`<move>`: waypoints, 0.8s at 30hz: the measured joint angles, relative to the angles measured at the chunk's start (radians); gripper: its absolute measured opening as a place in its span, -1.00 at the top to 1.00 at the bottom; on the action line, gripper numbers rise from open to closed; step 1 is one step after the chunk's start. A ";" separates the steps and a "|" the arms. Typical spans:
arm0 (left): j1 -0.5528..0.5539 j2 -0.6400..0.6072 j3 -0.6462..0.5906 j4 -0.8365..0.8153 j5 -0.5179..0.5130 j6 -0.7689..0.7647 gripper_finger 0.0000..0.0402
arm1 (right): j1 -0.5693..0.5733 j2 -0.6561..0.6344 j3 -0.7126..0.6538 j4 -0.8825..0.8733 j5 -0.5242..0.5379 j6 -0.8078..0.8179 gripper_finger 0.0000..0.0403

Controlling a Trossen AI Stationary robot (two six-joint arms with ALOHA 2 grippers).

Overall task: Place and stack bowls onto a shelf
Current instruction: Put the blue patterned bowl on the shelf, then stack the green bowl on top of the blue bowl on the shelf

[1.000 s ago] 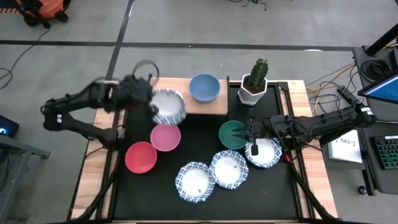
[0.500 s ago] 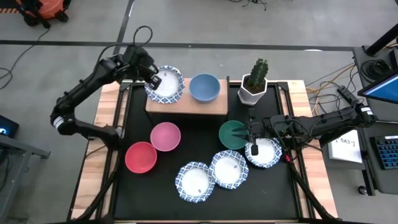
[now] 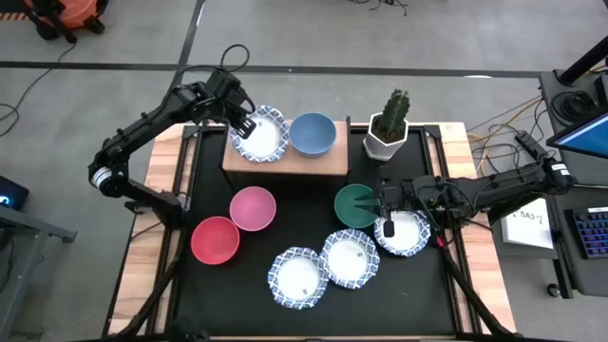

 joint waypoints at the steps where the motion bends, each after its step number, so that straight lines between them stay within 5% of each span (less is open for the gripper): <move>1: 0.000 0.001 0.000 -0.001 0.000 0.001 0.63 | 0.000 0.000 0.000 0.000 0.000 0.000 0.64; 10: -0.008 -0.015 0.000 -0.018 0.016 0.002 0.36 | 0.000 0.000 0.000 -0.004 0.000 0.016 0.64; 14: -0.062 -0.023 -0.001 -0.035 0.103 -0.018 0.37 | 0.000 0.000 0.000 -0.024 0.000 0.058 0.64; 24: -0.227 -0.028 -0.033 -0.006 0.076 -0.071 0.50 | 0.000 0.000 0.000 -0.031 -0.001 0.109 0.64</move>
